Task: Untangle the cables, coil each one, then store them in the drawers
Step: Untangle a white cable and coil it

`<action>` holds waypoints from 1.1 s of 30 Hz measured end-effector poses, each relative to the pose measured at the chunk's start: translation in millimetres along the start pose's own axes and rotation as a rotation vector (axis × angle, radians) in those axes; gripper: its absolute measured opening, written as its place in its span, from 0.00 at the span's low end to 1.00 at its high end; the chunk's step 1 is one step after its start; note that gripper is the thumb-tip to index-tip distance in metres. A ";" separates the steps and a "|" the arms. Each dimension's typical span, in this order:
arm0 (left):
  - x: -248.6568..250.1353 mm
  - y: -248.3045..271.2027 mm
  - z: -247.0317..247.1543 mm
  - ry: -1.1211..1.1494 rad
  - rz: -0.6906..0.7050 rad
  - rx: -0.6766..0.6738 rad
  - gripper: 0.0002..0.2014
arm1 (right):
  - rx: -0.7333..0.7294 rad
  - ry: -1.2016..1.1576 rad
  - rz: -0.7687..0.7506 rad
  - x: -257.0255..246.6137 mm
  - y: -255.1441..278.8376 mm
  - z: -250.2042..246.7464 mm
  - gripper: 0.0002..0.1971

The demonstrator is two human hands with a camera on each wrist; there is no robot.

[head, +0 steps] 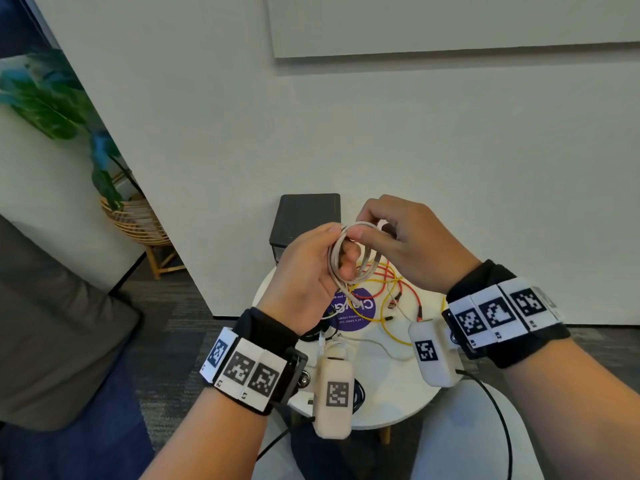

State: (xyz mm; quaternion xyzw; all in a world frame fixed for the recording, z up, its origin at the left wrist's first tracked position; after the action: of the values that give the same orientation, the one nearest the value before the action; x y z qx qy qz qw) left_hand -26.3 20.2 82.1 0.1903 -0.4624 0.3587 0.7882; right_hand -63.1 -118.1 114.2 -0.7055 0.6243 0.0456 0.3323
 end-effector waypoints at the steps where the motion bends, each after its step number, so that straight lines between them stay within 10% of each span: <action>1: -0.7 0.0 -0.3 -0.001 0.000 0.000 0.13 | 0.001 0.005 0.001 0.9 0.3 0.7 0.12; 12: 10.4 -1.1 -11.2 -0.437 0.023 0.021 0.19 | 0.067 -0.052 0.029 11.1 3.4 2.4 0.14; 27: 4.2 -9.6 7.2 -0.221 0.008 -0.014 0.19 | 0.271 0.002 -0.009 14.9 3.6 0.0 0.10; 33: 0.7 -6.4 -4.6 -0.190 -0.047 -0.040 0.17 | 0.135 -0.141 0.016 18.9 1.3 5.2 0.10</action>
State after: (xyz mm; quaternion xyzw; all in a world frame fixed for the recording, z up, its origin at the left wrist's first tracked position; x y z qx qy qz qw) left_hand -18.6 19.1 80.6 0.2185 -0.5375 0.3109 0.7527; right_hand -58.4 -131.4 100.6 -0.6716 0.6067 0.0558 0.4216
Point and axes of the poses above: each hand's wrist, its own y-axis away from the middle knuckle, its own z-axis out of the palm, x = y × z, the point moved 5 cm from there along -y, towards the middle knuckle, and after that the axes turned 9 degrees about y, right-handed, at the moved point
